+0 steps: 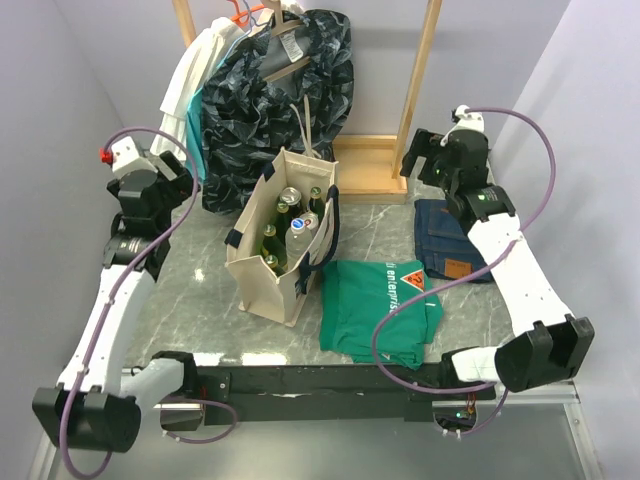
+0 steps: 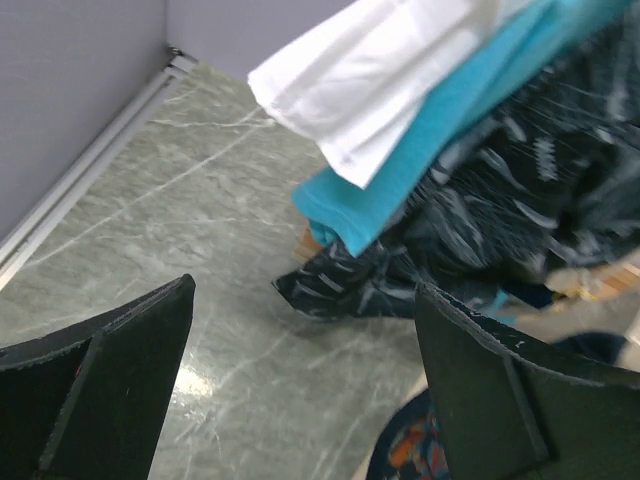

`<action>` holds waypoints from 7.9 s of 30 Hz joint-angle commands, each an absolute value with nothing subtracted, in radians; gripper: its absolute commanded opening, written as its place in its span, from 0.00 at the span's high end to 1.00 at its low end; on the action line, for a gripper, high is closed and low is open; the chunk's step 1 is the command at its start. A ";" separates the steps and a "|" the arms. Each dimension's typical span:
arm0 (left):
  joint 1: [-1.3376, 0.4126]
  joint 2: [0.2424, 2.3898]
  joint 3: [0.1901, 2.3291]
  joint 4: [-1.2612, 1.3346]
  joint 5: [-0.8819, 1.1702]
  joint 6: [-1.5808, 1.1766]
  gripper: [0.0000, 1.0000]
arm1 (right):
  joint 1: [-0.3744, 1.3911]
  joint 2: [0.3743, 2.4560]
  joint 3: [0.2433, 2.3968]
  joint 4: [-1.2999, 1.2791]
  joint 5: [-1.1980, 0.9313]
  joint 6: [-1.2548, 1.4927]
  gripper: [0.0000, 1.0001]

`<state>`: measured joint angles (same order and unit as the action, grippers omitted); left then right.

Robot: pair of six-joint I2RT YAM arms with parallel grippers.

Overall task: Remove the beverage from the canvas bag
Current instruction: Take out the drink from the canvas bag.

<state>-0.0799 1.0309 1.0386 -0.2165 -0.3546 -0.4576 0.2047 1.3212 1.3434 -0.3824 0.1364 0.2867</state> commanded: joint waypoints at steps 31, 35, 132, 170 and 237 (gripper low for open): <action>-0.081 0.937 1.227 -0.445 -0.200 -0.443 0.04 | 0.189 1.513 1.560 -0.143 -0.775 0.707 0.00; -0.081 0.974 1.238 -0.465 -0.149 -0.436 0.04 | 0.267 1.560 1.820 -0.549 -0.390 0.392 0.00; -0.103 0.718 0.871 -0.491 0.135 -0.531 0.04 | 0.927 1.710 1.776 -0.778 0.207 0.158 0.16; -0.103 0.683 0.858 -0.480 0.247 -0.425 0.04 | 0.867 1.819 1.858 -0.758 0.120 0.179 0.27; -0.103 0.683 0.836 -0.474 0.183 -0.436 0.04 | 0.864 1.844 1.825 -0.781 0.092 0.175 1.00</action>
<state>-0.0998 0.6956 0.8379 -0.4946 0.1963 -0.4393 0.8703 1.8538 1.8236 -0.8104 0.1246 0.1780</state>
